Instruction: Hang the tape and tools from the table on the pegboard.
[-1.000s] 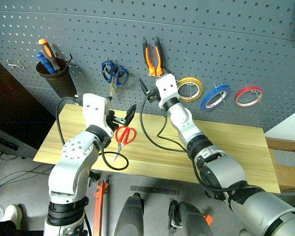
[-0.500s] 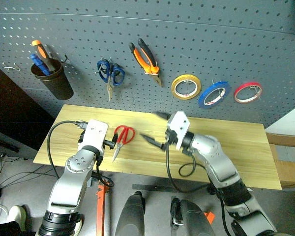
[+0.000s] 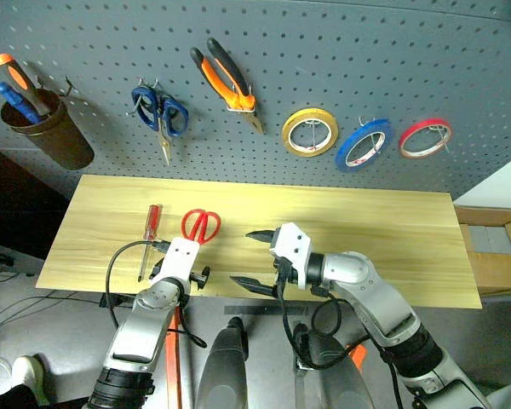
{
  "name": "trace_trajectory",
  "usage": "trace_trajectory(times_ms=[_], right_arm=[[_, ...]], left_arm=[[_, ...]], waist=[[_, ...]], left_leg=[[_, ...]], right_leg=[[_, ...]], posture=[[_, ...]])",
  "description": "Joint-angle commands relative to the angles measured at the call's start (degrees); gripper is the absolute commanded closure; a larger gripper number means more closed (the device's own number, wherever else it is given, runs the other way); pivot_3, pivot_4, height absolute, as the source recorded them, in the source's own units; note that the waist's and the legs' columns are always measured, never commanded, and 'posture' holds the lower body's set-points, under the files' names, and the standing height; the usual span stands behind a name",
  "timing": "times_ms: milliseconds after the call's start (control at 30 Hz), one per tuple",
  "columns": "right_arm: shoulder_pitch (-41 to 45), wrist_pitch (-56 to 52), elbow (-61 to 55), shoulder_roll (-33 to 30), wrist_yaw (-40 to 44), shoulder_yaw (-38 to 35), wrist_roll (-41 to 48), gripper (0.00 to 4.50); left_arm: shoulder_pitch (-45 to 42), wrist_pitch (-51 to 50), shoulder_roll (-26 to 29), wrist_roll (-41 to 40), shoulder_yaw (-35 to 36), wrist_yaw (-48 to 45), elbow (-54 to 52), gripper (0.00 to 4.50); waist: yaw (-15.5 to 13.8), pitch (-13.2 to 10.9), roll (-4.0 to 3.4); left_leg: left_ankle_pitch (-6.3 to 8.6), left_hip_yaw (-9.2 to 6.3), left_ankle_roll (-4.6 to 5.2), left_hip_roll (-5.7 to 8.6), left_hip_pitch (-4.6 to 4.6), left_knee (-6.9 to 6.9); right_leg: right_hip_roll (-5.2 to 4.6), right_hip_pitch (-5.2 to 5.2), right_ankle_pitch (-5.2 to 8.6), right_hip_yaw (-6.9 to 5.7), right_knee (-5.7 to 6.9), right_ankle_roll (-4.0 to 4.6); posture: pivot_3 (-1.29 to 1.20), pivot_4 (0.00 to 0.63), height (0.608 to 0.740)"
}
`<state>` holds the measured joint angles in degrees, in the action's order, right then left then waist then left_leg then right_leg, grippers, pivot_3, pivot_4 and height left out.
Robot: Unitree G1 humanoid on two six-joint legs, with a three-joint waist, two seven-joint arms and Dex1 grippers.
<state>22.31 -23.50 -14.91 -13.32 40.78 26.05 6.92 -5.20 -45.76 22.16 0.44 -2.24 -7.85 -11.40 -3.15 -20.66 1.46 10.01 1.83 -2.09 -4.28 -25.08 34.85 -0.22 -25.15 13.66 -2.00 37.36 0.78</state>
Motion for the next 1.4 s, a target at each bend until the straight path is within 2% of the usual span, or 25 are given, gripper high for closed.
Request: trace_trajectory(times_ms=[33, 133, 233, 600, 867, 1033, 1233, 1400], right_arm=[[1.0, -1.0, -2.5, 0.9, -0.8, -0.3, 0.4, 0.03], [1.0, -1.9, -3.4, 0.6, -1.2, -0.7, 0.5, 0.03], [0.6, -2.3, -4.1, 0.3, -1.6, -0.8, 0.4, 0.0], [1.5, -1.6, -2.5, 0.1, -2.5, -2.0, 0.2, 0.0], [2.0, 0.0, -1.6, -0.8, -1.6, -2.7, 0.0, 0.0], [2.4, 1.3, -1.5, -1.4, -1.0, -4.2, 0.7, 0.0], [1.1, 1.0, -3.5, -1.4, -1.6, -8.0, 3.3, 0.0], [-0.4, 1.2, -3.9, 1.7, -4.9, -12.5, 6.4, 0.0]], left_arm=[[0.0, -0.6, -0.3, -0.8, 1.6, -1.2, 3.4, 0.0], [-1.3, -0.7, -0.2, -1.5, 3.1, -2.0, 5.4, 0.0], [-2.0, -0.7, 0.3, -2.4, 4.0, -3.7, 6.8, 0.56], [-2.7, -1.7, 0.6, -4.1, 5.2, -6.6, 8.2, 4.25], [-2.4, 0.7, -2.2, -5.6, 7.7, -5.6, 6.6, 4.26], [1.2, 3.5, -5.9, -7.3, 9.3, -5.1, -1.0, 4.26], [8.8, 14.2, -8.8, -5.2, 8.8, -2.5, -12.1, 4.26], [16.3, 23.4, -9.9, -6.2, 8.5, -3.9, -17.3, 4.26]], waist=[[0.1, -0.3, -0.16], [0.2, -0.6, -0.29], [0.4, -1.0, -0.3], [1.7, -1.3, -0.4], [1.7, -1.3, -0.38], [1.7, -1.1, -0.19], [1.6, -0.9, 0.23], [1.6, -0.4, 0.5]], left_leg=[[0.0, 0.01, 0.0, 0.0, 0.0, 0.0], [0.0, 0.05, 0.0, 0.02, 0.02, 0.0], [0.0, 0.09, 0.0, 0.01, 0.03, -0.01], [0.0, 0.14, -0.01, 0.0, 0.03, -0.03], [0.0, 0.17, -0.02, 0.0, 0.03, -0.07], [0.02, 0.16, -0.06, 0.02, -0.09, -0.06], [0.0, 0.09, -0.2, 0.04, -0.79, 0.06], [-0.05, 0.08, -0.31, 0.07, -0.81, 0.06]], right_leg=[[0.0, 0.0, 0.0, 0.01, 0.0, 0.0], [-0.02, -0.01, 0.0, 0.05, 0.01, 0.0], [-0.02, -0.03, 0.0, 0.08, 0.0, -0.01], [-0.02, -0.07, 0.01, 0.11, 0.0, -0.02], [-0.03, -0.09, 0.0, 0.11, -0.03, -0.03], [-0.03, -0.1, -0.01, 0.06, -0.15, -0.07], [0.0, -0.46, -0.01, -0.22, -0.24, -0.12], [-0.01, -0.47, -0.01, -0.23, -0.25, -0.12]], posture=[[0.07, 0.454, 0.74], [0.06, 0.46, 0.74], [0.06, 0.461, 0.74], [0.06, 0.44, 0.74], [0.07, 0.395, 0.74], [0.07, 0.351, 0.74], [0.09, 0.311, 0.74], [0.1, 0.286, 0.74]])
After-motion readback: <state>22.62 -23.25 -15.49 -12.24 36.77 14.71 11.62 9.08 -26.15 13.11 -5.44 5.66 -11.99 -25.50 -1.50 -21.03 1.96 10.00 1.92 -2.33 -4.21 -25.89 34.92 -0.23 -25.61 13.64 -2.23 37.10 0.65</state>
